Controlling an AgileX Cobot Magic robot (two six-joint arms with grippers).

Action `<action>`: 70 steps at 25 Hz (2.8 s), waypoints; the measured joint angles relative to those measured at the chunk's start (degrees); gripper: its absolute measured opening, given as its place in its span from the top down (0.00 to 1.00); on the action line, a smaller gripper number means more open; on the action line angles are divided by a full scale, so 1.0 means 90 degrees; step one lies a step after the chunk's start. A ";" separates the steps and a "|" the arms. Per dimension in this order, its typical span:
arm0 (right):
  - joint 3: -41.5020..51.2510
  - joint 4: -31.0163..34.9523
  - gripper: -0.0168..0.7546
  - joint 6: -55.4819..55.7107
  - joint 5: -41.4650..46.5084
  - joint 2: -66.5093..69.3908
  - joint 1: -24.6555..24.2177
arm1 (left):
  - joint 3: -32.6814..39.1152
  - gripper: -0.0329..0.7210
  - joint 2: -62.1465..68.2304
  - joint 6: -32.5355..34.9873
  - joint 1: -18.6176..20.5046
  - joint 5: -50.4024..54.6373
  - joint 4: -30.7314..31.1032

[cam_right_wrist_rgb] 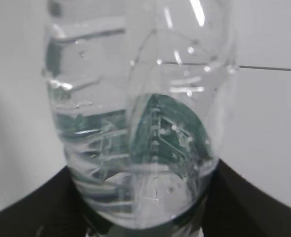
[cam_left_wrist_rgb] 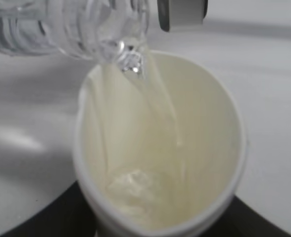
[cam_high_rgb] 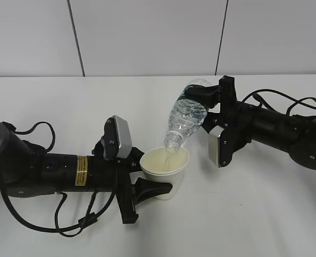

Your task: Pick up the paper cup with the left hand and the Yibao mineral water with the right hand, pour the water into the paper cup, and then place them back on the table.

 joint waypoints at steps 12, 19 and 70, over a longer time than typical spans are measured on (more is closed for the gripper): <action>0.0000 0.0000 0.43 -0.0140 0.0000 0.0000 0.0000 | 0.0000 0.45 0.0000 0.0000 0.0000 -0.0005 0.0094; 0.0000 0.0000 0.43 -0.0202 0.0000 0.0000 0.0000 | 0.0000 0.45 0.0000 0.0000 0.0000 -0.0005 0.0103; 0.0000 0.0000 0.43 -0.0724 -0.0082 -0.0006 0.0000 | 0.0000 0.45 0.0000 0.0000 0.0000 0.0013 0.0185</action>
